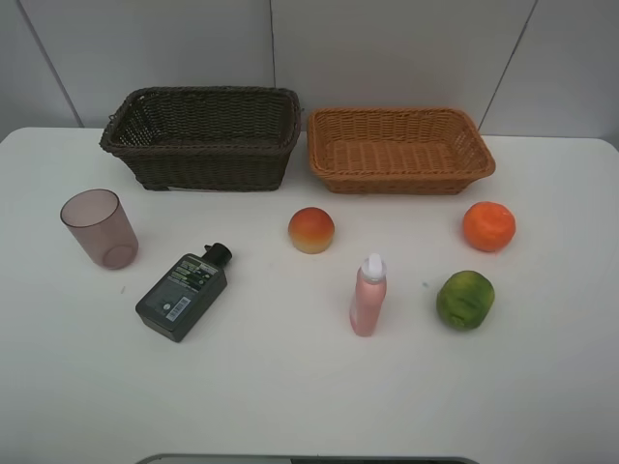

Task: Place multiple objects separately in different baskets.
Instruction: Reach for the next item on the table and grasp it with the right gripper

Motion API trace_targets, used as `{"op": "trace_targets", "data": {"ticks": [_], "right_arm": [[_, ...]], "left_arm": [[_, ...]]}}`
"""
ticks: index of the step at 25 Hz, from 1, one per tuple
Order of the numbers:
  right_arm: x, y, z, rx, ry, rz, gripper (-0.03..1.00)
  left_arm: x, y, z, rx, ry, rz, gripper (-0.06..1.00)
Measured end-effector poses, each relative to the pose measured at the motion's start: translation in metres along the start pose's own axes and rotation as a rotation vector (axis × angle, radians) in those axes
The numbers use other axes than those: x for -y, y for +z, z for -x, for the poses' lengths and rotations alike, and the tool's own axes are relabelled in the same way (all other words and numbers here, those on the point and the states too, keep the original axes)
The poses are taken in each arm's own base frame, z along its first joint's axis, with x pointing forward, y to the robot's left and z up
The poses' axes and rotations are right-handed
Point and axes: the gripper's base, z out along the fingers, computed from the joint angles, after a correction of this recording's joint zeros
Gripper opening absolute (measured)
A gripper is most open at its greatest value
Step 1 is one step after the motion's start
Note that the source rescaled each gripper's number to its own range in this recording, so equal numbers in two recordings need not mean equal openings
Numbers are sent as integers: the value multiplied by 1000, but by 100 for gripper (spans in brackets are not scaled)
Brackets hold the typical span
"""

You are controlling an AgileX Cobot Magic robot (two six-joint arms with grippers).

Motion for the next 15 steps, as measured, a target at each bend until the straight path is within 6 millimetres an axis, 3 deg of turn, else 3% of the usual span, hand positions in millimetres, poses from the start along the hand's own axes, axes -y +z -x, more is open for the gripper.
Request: {"op": "trace_targets", "data": {"ticks": [15], "right_arm": [[0, 0, 0, 0, 0, 0, 83]], "left_arm": [[0, 0, 0, 0, 0, 0, 96]]}}
